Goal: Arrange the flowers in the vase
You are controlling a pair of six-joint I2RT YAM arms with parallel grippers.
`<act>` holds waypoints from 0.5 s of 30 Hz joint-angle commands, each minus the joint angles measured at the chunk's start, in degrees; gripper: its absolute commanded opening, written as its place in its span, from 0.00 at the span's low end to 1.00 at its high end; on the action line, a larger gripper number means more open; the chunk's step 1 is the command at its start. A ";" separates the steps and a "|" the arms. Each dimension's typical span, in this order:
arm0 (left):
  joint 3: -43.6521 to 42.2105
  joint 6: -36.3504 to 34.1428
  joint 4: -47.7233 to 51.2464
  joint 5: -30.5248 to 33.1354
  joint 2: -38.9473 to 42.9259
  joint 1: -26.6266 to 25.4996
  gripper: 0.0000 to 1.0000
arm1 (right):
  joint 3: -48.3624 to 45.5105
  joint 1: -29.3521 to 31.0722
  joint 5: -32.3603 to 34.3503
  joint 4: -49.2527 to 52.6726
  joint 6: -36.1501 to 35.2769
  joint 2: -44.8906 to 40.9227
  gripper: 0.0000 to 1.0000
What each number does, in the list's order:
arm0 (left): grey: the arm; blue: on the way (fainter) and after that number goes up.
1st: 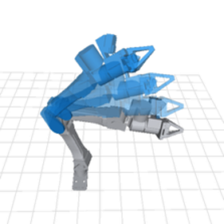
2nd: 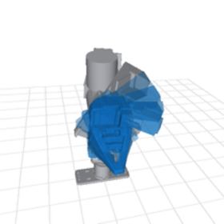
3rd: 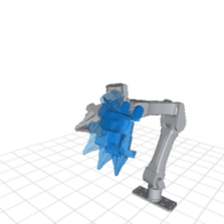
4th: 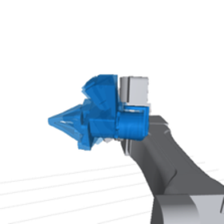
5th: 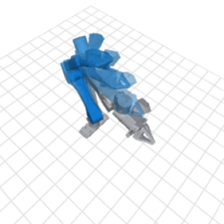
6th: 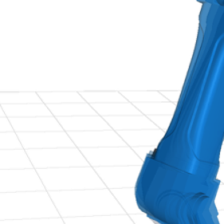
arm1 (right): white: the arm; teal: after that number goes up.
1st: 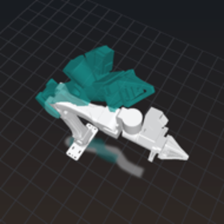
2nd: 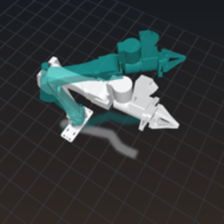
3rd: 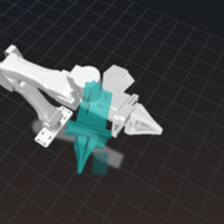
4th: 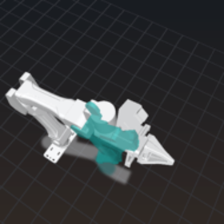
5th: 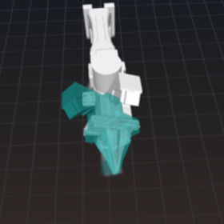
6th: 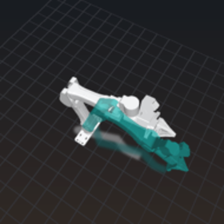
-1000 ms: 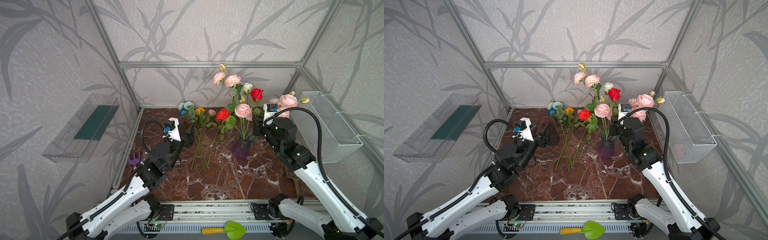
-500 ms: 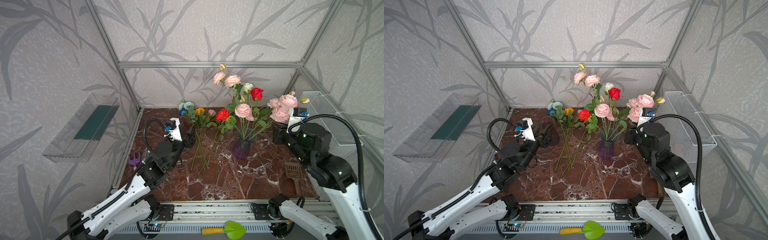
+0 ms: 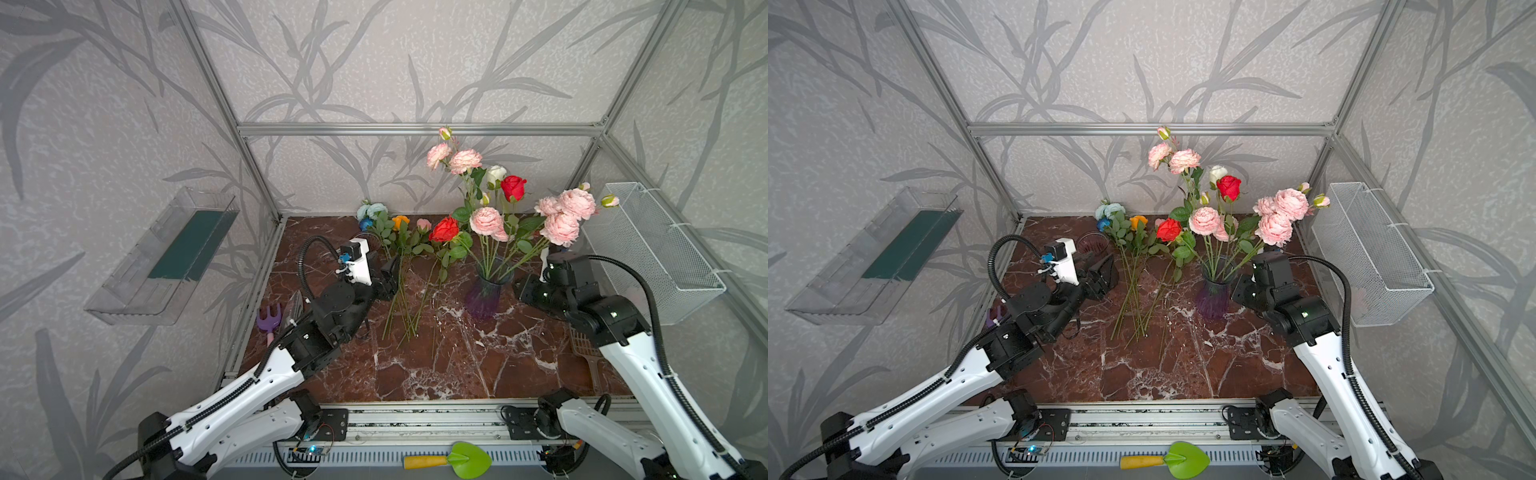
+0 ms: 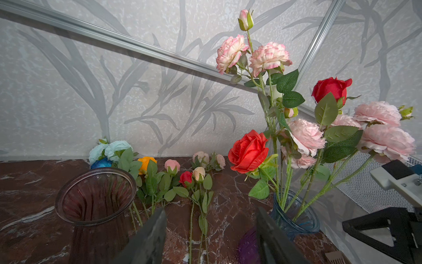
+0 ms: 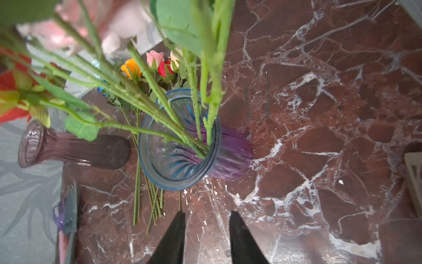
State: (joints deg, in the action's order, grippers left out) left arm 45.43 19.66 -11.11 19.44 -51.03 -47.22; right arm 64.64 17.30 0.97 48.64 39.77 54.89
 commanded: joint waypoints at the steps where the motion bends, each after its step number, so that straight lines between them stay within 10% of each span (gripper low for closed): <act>1: 0.54 1.58 -0.40 0.20 -0.03 -0.33 0.62 | 0.91 -1.72 -4.31 -3.76 2.59 1.77 0.36; 15: 0.87 2.66 0.13 -0.69 -0.64 -0.42 0.62 | -0.43 -3.76 -2.32 -7.98 2.04 7.95 0.38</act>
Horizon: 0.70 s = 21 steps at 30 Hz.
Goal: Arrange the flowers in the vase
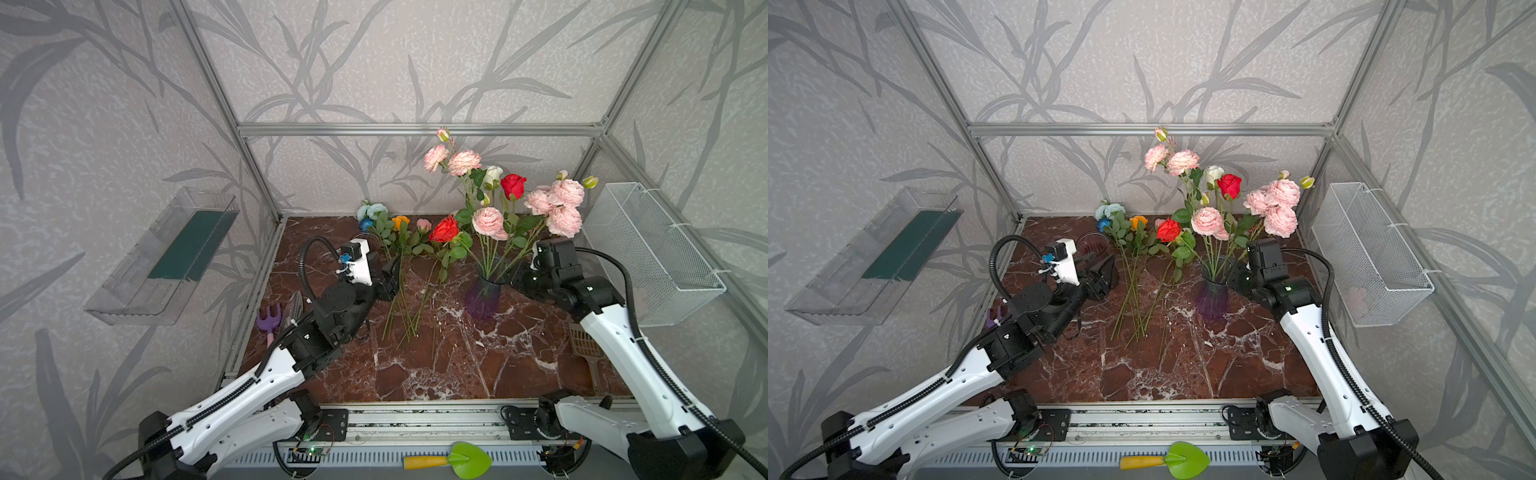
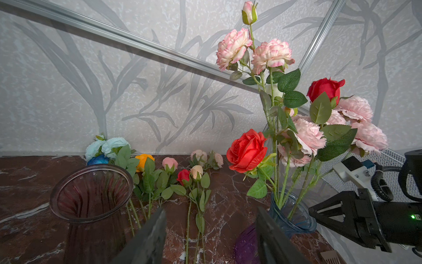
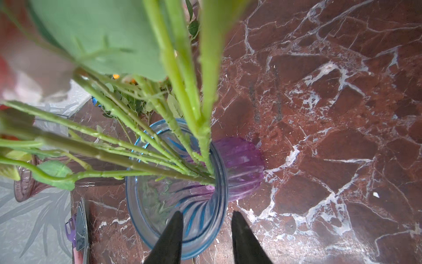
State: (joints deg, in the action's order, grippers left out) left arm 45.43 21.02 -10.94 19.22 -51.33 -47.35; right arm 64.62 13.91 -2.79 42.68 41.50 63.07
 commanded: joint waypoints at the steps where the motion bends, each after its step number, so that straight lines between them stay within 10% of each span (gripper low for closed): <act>1: 0.97 1.44 0.08 -0.58 -0.46 -0.28 0.62 | -0.69 -0.61 1.79 -2.05 0.34 0.01 0.38; 21: 0.93 1.52 0.22 -1.02 -0.81 -0.29 0.62 | -5.55 -3.50 1.48 -8.12 -0.05 3.39 0.27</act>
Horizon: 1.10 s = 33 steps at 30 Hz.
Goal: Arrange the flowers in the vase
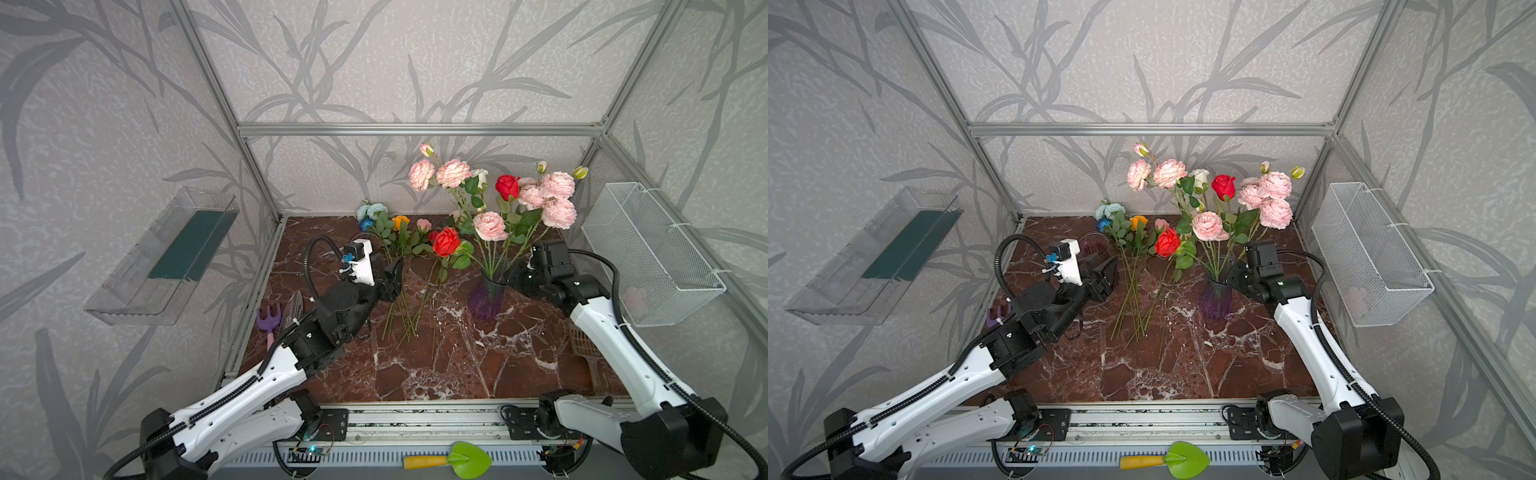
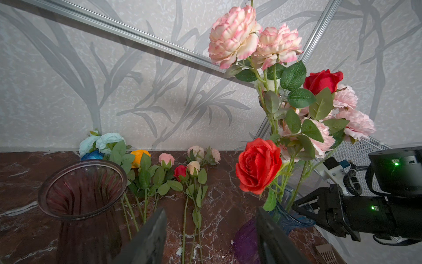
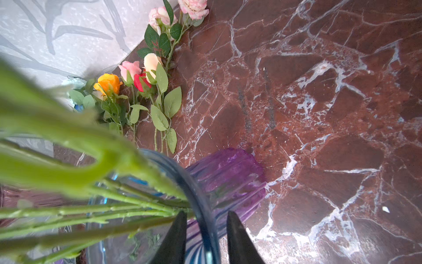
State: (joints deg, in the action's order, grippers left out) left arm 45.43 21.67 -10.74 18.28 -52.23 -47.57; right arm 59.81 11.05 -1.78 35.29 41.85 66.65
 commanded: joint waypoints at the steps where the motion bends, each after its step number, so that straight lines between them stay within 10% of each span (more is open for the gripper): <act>1: 0.99 0.89 0.03 -0.09 0.19 -0.09 0.62 | -0.91 -0.74 0.46 -0.80 -0.45 -0.29 0.25; 11: 1.06 0.39 0.02 0.27 0.55 -0.09 0.62 | 0.49 -2.16 1.10 -2.45 -0.14 1.00 0.00; 33: 1.24 -0.67 0.20 0.59 0.55 -0.07 0.62 | 17.63 -8.65 6.86 -14.11 -4.76 22.24 0.00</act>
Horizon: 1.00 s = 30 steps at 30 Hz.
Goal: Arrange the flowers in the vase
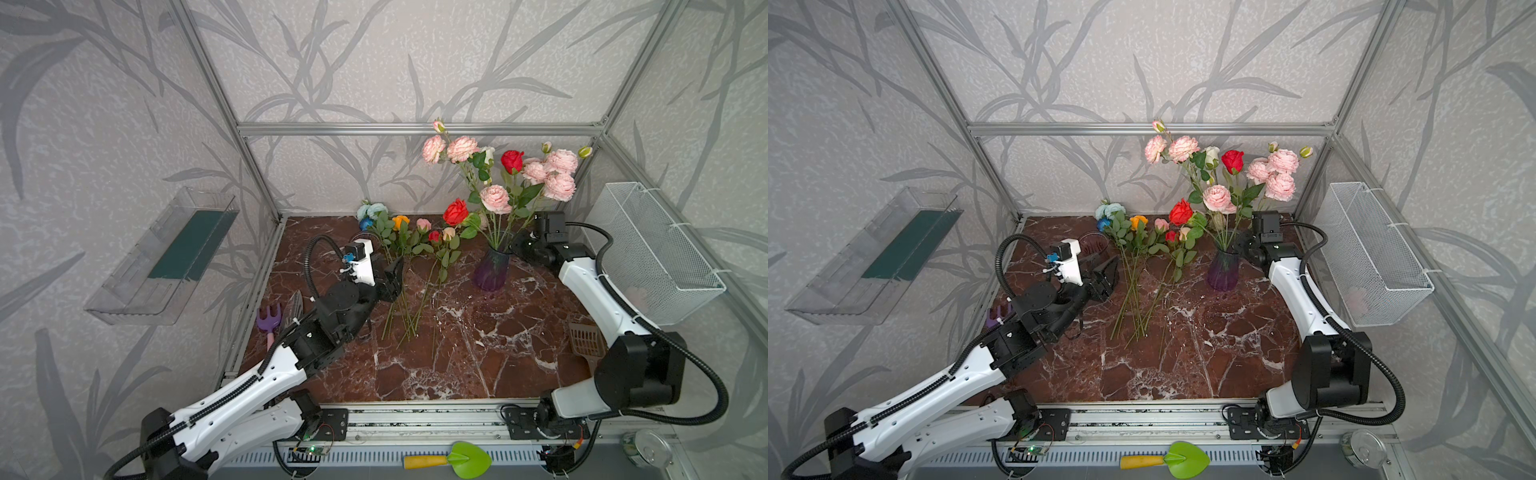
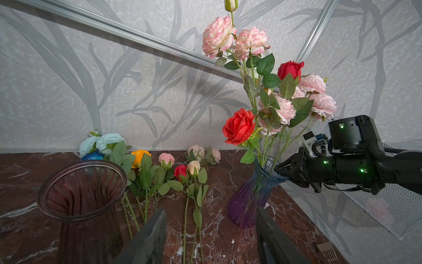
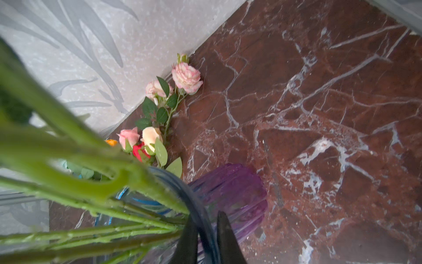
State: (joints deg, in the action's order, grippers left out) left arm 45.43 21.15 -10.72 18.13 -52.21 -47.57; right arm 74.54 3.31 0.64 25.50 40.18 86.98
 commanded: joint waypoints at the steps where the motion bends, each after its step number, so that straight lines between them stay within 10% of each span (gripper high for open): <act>1: 1.19 -0.14 0.16 0.78 0.45 -0.15 0.62 | 4.64 -0.98 5.65 -3.94 -3.31 3.18 0.00; 30: 1.50 -2.08 0.50 1.98 -1.31 -0.08 0.62 | 21.92 -8.12 0.46 1.46 -7.52 19.39 0.03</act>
State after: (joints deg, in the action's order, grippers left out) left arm 45.45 19.46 -10.70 19.25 -53.28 -47.57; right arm 96.64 -4.01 1.02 28.56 33.76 105.91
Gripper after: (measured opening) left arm 0.624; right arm 0.146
